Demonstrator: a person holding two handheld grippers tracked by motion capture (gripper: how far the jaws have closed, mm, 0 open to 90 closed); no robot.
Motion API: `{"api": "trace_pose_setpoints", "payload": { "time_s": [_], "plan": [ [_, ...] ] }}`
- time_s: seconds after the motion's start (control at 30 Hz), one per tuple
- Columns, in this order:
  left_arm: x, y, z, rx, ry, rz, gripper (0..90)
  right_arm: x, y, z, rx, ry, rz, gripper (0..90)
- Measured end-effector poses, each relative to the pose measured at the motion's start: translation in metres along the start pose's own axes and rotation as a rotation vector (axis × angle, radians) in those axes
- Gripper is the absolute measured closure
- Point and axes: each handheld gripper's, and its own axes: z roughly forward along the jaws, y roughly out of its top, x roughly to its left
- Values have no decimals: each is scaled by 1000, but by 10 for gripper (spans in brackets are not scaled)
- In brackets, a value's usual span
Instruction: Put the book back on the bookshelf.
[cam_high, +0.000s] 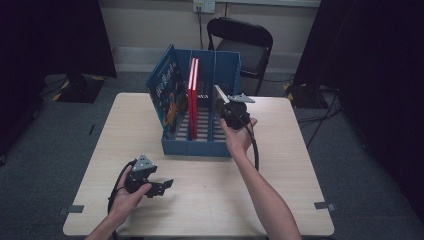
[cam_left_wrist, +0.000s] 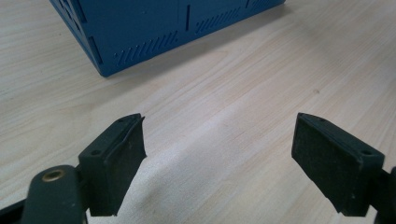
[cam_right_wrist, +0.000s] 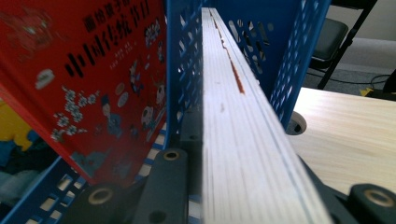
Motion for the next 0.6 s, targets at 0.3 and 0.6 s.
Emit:
{"api": "trace_pose_setpoints", "payload": {
  "time_s": [0.3, 0.6],
  "plan": [
    [0, 0, 1, 2, 6, -5, 175, -1, -17, 12, 7, 6, 10, 767],
    [0, 0, 2, 17, 9, 1, 177, -1, -29, 15, 18, 10, 1, 766]
  ]
}}
